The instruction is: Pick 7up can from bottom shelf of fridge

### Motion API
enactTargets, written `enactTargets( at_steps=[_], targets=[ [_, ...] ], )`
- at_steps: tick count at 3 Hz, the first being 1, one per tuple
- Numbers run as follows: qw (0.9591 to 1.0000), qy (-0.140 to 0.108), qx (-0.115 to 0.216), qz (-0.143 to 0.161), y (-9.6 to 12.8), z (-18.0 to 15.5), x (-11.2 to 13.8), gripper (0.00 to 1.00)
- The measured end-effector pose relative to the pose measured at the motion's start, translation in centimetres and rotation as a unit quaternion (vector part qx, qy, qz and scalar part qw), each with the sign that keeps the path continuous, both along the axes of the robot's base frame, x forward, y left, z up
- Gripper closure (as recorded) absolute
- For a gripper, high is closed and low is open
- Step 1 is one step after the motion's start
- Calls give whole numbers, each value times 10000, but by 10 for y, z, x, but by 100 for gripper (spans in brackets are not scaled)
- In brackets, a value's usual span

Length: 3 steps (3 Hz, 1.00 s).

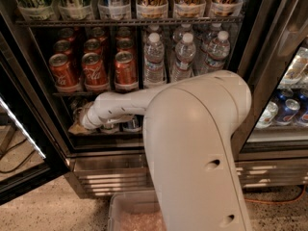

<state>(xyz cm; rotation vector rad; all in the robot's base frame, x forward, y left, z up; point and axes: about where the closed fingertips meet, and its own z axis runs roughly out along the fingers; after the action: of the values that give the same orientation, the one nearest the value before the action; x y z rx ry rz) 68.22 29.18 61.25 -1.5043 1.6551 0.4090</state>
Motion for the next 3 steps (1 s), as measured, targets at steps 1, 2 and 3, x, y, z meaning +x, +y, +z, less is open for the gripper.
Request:
enactTargets(
  at_steps=[1,2,3],
  targets=[
    [10000,0,0,0,0,0,0,66],
    [10000,0,0,0,0,0,0,89],
    [10000,0,0,1,0,0,0,100]
  ],
)
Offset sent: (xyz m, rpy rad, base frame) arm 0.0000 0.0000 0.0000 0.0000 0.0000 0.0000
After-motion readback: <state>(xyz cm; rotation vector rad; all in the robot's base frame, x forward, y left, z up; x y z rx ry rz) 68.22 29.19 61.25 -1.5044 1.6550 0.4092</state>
